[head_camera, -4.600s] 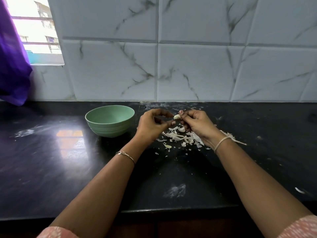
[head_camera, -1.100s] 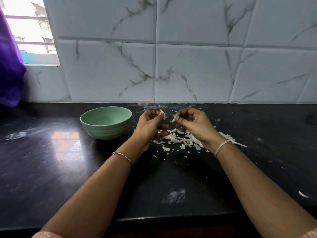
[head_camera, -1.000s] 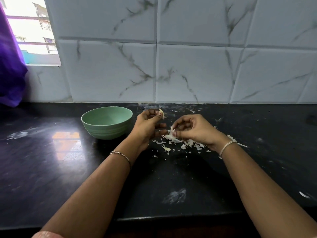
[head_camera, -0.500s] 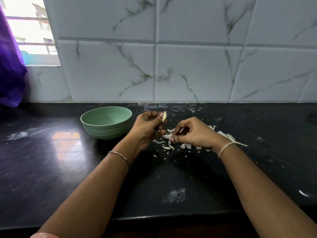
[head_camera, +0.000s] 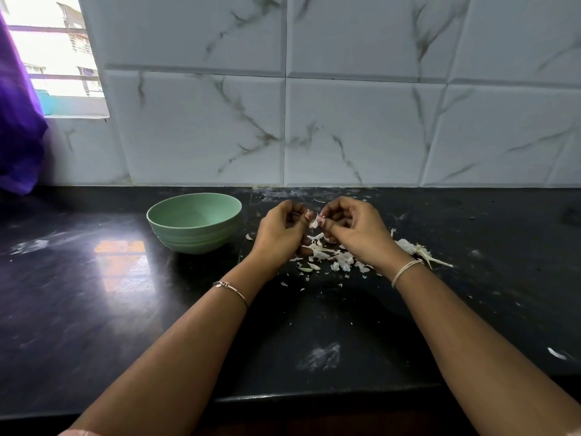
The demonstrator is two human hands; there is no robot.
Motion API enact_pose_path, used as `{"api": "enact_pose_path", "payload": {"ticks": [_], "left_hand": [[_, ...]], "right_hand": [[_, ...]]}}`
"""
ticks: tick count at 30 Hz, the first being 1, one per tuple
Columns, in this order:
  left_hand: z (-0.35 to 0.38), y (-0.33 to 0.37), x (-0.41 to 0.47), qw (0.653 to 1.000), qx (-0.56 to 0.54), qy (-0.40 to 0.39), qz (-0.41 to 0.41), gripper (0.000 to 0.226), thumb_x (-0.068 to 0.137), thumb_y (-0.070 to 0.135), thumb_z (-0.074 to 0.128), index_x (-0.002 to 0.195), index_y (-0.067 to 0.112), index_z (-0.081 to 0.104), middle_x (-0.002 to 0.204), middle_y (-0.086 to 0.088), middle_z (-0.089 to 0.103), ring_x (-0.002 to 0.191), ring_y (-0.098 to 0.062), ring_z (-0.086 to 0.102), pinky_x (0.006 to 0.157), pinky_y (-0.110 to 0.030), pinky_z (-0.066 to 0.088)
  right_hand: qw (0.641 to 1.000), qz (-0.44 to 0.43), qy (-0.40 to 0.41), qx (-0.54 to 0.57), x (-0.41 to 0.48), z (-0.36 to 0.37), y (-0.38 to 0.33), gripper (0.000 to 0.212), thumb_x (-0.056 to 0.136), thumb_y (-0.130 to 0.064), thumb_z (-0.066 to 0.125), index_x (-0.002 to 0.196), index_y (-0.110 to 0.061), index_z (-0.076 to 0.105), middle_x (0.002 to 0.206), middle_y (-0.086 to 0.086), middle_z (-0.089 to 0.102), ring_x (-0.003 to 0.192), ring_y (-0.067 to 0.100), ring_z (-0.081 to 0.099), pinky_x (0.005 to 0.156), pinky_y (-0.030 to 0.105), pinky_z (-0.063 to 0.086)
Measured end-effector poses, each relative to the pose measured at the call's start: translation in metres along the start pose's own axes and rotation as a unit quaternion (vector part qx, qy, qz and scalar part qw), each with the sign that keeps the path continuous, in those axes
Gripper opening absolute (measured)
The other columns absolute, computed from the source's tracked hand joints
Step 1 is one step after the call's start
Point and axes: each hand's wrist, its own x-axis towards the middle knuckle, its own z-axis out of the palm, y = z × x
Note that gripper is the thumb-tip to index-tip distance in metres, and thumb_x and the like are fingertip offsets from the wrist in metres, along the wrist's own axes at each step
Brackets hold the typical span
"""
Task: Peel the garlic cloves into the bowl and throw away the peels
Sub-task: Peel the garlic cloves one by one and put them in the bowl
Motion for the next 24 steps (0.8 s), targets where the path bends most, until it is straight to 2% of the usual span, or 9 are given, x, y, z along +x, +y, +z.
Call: {"api": "enact_pose_path", "payload": {"ticks": [2,7,12,17,20,24], "left_hand": [[-0.001,0.001,0.000,0.999,-0.029,-0.013,-0.009,0.003,0.095,0.015,0.060,0.095,0.011,0.060,0.085,-0.006,0.060,0.061,-0.014,0.060,0.051,-0.031,0.058],[-0.003,0.004,-0.002,1.000,0.000,0.008,0.014,0.007,0.088,0.014,0.071,0.089,0.011,0.065,0.074,-0.001,0.064,0.053,-0.007,0.060,0.053,-0.029,0.058],[-0.004,0.004,-0.003,1.000,0.026,-0.010,0.011,0.008,0.089,0.019,0.070,0.087,0.011,0.068,0.075,0.000,0.068,0.054,-0.005,0.060,0.052,-0.028,0.058],[0.000,0.005,-0.003,0.999,0.040,-0.017,0.015,0.006,0.091,0.012,0.066,0.086,0.013,0.063,0.074,-0.001,0.061,0.051,-0.005,0.057,0.054,-0.031,0.060],[0.000,0.004,-0.002,0.992,0.117,-0.007,0.050,0.004,0.091,0.008,0.066,0.094,0.009,0.063,0.073,0.001,0.061,0.049,-0.005,0.058,0.054,-0.029,0.058],[-0.005,0.004,-0.003,0.933,0.315,0.010,0.176,0.013,0.091,0.012,0.065,0.103,0.012,0.067,0.092,0.004,0.065,0.070,-0.006,0.054,0.068,-0.018,0.040]], "right_hand": [[0.999,0.008,0.018,0.025,0.002,-0.001,0.000,0.012,0.087,-0.006,0.070,0.088,-0.016,0.064,0.082,0.004,0.067,0.069,0.014,0.064,0.068,0.033,0.059],[0.996,0.010,0.060,0.060,0.001,-0.001,0.000,0.009,0.084,-0.002,0.072,0.089,-0.009,0.068,0.078,0.002,0.068,0.069,0.007,0.064,0.065,0.020,0.055],[0.984,0.018,0.074,0.160,-0.002,0.001,-0.006,0.015,0.082,0.004,0.072,0.084,-0.011,0.068,0.081,0.007,0.072,0.075,0.013,0.069,0.072,0.023,0.058],[0.966,0.061,0.060,0.244,-0.002,0.002,-0.007,0.013,0.082,0.007,0.069,0.083,-0.006,0.068,0.078,0.007,0.073,0.074,0.018,0.069,0.075,0.027,0.059],[0.940,0.106,0.056,0.319,-0.002,0.001,-0.009,0.010,0.083,0.009,0.067,0.084,-0.001,0.068,0.074,0.008,0.072,0.066,0.015,0.069,0.068,0.021,0.059],[0.910,0.164,0.059,0.376,-0.003,-0.002,-0.013,0.010,0.084,0.010,0.064,0.081,0.000,0.066,0.068,0.008,0.071,0.059,0.013,0.068,0.062,0.018,0.058]]}}
